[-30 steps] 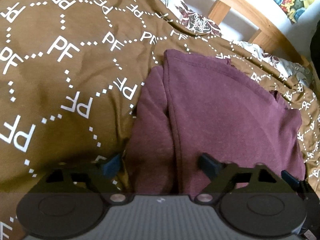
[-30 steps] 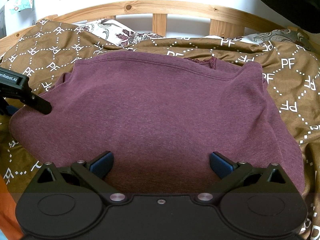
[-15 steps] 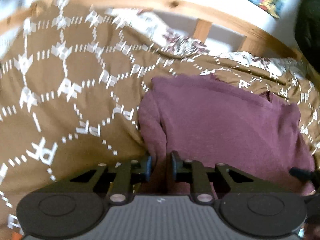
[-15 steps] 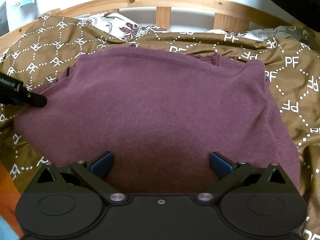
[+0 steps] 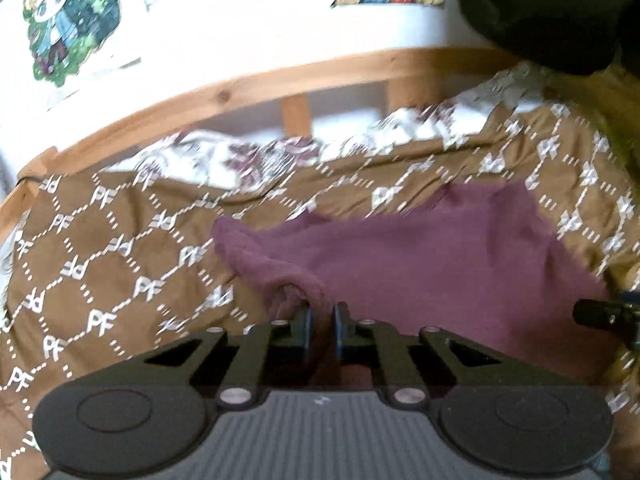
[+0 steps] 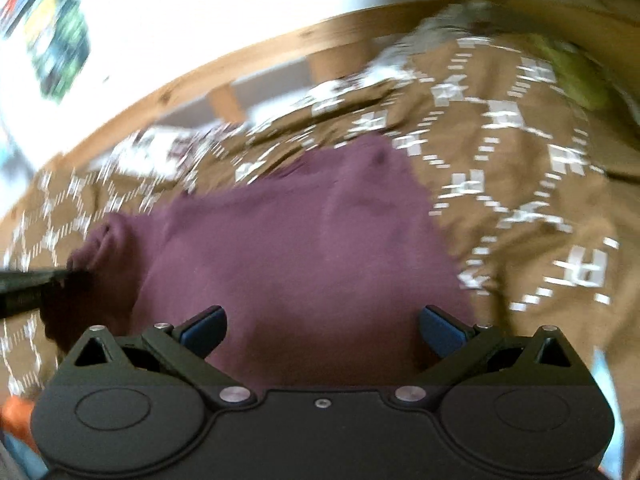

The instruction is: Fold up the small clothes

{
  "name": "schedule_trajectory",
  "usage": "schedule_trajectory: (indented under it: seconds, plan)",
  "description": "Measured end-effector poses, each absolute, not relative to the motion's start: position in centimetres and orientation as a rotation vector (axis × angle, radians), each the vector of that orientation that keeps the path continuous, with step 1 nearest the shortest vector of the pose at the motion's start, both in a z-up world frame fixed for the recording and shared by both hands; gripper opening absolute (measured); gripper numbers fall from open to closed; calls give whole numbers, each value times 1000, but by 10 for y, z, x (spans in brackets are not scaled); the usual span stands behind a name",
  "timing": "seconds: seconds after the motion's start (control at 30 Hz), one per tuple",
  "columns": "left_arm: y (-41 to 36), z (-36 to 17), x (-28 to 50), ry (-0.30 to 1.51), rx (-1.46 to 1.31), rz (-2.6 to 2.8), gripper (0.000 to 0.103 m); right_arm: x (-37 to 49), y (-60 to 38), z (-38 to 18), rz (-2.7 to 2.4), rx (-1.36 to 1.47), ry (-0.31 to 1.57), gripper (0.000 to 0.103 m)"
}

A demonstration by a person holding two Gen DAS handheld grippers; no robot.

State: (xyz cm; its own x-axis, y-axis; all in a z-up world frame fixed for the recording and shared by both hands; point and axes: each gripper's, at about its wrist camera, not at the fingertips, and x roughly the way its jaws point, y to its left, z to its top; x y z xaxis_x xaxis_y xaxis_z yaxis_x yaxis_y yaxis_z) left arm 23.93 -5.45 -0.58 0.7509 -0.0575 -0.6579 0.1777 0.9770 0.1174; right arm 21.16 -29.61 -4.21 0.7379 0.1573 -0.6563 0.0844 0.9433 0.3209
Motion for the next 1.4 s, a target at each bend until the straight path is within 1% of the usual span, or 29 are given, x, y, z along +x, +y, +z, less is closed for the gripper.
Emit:
schedule_trajectory:
  seconds: [0.17,0.27,0.33,0.4,0.57,0.63,0.67,0.7,0.77,0.83,1.03,1.1,1.23,1.3,1.4]
  plan:
    - [-90,16,233,650,123,-234,10,198,-334,-34,-74,378,671,103]
    - [-119,17,225,621,137,-314,10,194,-352,-32,-141,369,646,103]
    - [-143,12,219,618,169,-362,9,192,-362,-31,-183,363,631,102]
    - [-161,1,218,636,183,-401,6,189,-369,-30,-218,352,623,103]
    - [-175,-25,220,709,159,-443,9,189,-382,-34,-266,335,634,102]
    - [-169,-27,215,695,146,-469,21,191,-384,-37,-268,341,640,103]
    - [-164,-27,212,684,135,-496,44,193,-384,-39,-270,338,642,103]
    - [-159,-24,205,660,118,-537,71,192,-383,-39,-270,332,643,102]
    - [-147,-17,189,594,85,-594,90,194,-380,-40,-272,317,642,102]
    - [-136,-10,172,531,79,-648,93,198,-378,-41,-271,304,640,102]
    - [-109,-6,144,449,102,-641,102,196,-372,-36,-201,331,576,102]
    - [-103,-17,144,441,138,-586,102,195,-367,-34,-132,363,537,102]
    - [-97,-50,152,513,255,-475,102,202,-354,-31,84,476,482,102]
    - [-95,-63,154,521,295,-451,102,210,-345,-33,185,524,486,102]
    - [-101,-77,156,526,391,-400,102,230,-335,-48,351,678,554,102]
